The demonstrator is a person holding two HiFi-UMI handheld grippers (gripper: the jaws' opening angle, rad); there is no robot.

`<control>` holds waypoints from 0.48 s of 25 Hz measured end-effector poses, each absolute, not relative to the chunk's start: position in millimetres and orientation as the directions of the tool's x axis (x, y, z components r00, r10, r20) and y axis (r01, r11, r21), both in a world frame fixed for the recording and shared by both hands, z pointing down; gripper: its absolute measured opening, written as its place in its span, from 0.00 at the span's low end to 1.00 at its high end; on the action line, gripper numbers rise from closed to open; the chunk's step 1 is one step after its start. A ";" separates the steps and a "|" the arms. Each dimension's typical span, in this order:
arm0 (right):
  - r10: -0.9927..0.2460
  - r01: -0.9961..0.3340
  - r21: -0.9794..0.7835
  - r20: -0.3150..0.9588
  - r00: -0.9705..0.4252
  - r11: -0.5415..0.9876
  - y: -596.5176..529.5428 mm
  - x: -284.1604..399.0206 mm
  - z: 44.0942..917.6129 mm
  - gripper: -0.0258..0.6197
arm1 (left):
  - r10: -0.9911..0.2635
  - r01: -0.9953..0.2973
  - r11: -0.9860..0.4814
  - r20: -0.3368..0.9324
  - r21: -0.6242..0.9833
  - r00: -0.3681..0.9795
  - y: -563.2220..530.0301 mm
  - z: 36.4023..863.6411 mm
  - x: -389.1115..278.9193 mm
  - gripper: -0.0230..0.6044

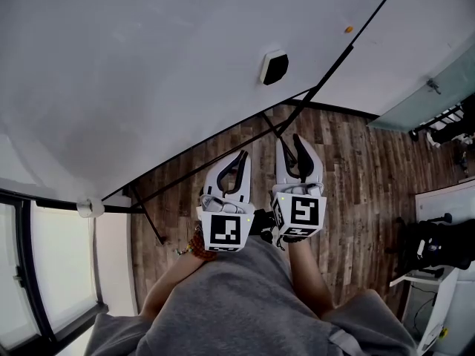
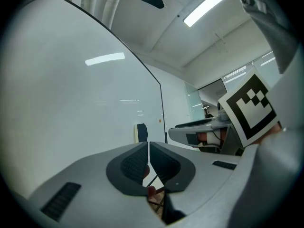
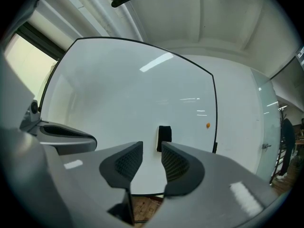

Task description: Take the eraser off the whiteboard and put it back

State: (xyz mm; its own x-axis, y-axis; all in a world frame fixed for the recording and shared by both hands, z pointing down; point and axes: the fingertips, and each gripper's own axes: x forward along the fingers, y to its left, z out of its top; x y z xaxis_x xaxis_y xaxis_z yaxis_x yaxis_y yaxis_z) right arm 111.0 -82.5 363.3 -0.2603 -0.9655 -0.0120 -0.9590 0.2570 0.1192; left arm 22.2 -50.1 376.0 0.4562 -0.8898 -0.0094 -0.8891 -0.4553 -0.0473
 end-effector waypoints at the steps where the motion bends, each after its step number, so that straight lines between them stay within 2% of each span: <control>1: -0.965 -0.958 0.119 -0.009 -0.264 0.261 -85.6 110.2 364.2 0.25 | -0.891 -0.890 -0.453 -0.009 -0.047 0.454 -52.8 376.4 21.5 0.05; 12: -0.961 -0.954 0.115 0.007 -0.278 0.277 -117.0 112.4 368.2 0.27 | -0.898 -0.897 -0.440 -0.004 -0.038 0.440 -82.1 379.0 24.1 0.05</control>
State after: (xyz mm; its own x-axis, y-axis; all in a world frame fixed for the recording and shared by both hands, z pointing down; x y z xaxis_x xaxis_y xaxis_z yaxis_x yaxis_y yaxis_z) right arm 112.4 -117.0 368.2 -0.2777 -0.9606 0.0066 -0.9541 0.2766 0.1151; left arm 24.1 -82.1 379.0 0.4403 -0.8979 -0.0039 -0.8973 -0.4398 -0.0377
